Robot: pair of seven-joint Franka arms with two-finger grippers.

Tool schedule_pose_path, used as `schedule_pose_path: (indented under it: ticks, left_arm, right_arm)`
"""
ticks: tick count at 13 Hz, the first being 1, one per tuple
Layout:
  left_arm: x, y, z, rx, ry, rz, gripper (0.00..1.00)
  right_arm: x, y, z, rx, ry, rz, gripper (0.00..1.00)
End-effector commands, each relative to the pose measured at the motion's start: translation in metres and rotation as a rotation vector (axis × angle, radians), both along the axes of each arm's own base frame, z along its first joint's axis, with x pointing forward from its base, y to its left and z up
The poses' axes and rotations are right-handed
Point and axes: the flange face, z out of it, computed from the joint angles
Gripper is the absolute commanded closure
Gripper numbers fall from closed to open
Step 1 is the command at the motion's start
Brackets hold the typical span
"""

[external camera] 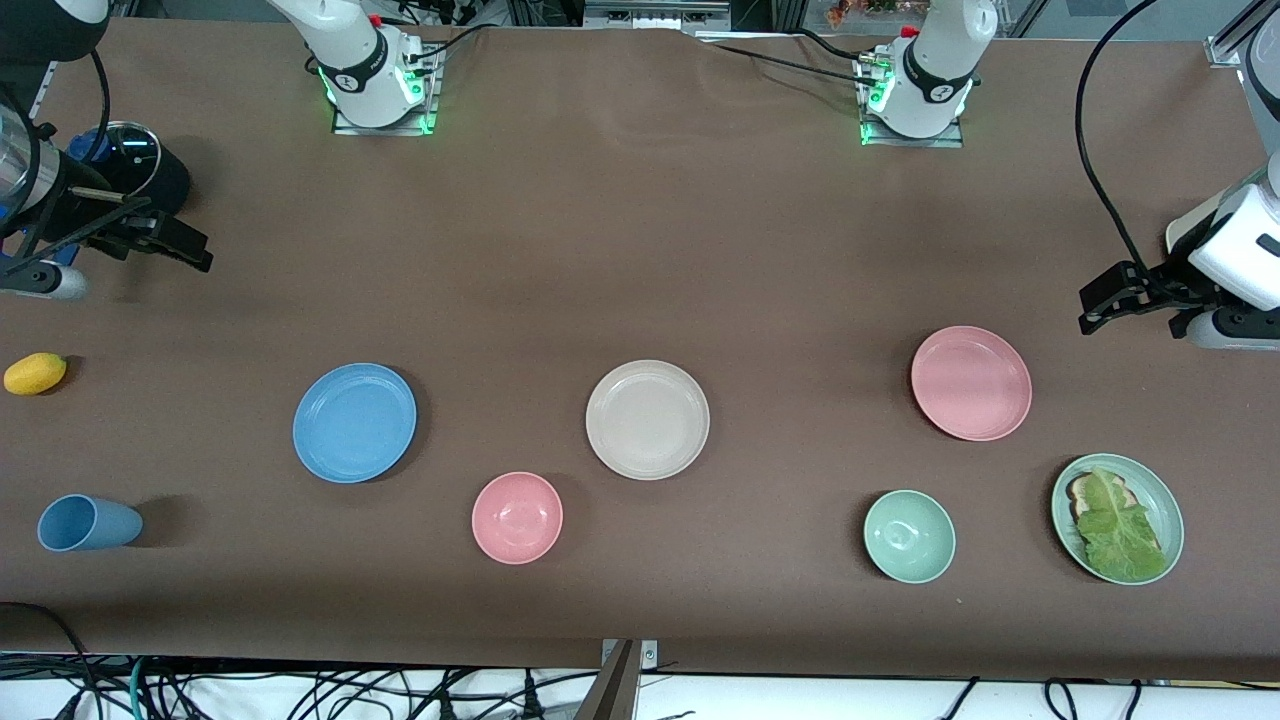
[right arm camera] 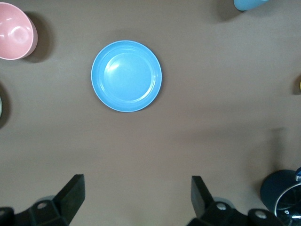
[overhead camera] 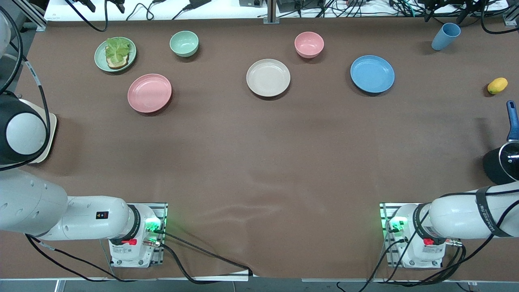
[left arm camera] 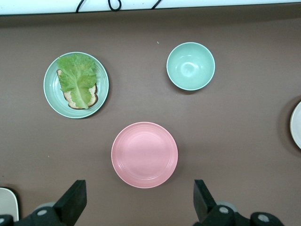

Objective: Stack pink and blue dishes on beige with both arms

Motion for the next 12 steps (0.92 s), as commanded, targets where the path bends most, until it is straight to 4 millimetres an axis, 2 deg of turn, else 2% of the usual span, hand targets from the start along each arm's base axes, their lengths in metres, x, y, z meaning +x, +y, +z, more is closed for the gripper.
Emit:
schedule_pose_path:
  ticks: [1,8,12]
  left_arm:
    - [0.004,-0.001,0.004,-0.004,-0.009,-0.012,0.00]
    - [0.005,-0.001,0.004,-0.005,-0.010,-0.011,0.00]
    - [0.004,-0.003,0.004,-0.005,-0.008,-0.014,0.00]
  right_arm:
    - [0.002,0.002,-0.002,0.016,-0.001,0.004,0.00]
    - [0.007,-0.002,-0.011,-0.026,0.010,0.060,0.00]
    - [0.011,-0.002,-0.026,-0.038,0.044,0.066,0.00]
